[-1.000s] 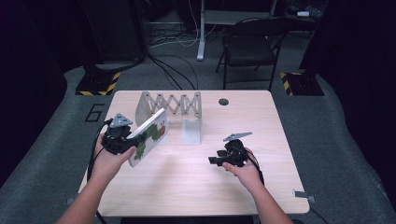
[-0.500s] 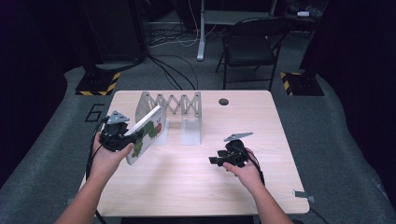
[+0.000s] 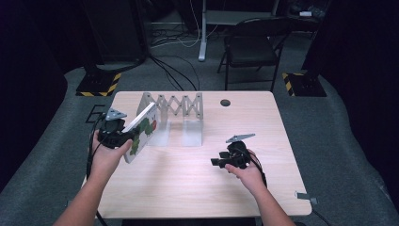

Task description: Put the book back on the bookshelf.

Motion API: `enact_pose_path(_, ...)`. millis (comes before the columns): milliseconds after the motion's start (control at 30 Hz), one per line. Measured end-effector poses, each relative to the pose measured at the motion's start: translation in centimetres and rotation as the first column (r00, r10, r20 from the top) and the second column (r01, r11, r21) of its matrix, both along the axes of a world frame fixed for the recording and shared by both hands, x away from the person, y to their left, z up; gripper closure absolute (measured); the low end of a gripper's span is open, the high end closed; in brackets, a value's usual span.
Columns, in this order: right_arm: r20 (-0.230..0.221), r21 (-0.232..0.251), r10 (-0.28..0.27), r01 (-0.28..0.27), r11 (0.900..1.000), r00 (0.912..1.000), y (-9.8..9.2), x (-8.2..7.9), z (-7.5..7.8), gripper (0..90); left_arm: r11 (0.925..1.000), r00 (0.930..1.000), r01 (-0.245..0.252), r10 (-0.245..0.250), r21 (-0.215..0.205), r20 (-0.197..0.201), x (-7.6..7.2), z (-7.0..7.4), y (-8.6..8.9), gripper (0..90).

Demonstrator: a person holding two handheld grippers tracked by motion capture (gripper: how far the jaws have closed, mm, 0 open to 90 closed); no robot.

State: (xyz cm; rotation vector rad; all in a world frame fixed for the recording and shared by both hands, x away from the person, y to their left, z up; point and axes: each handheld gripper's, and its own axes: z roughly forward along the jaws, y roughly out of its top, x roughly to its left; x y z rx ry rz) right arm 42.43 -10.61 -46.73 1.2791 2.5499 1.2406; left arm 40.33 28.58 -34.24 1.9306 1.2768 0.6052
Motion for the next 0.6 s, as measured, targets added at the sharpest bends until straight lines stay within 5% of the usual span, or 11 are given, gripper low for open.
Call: enact_pose_path(600,-0.003,0.004,-0.005,0.005,1.000,1.0000,-0.1,0.1,-0.1,44.4,0.9949,0.9949,-0.100,0.100,0.002,0.014,1.6,-0.1,-0.3,75.7)
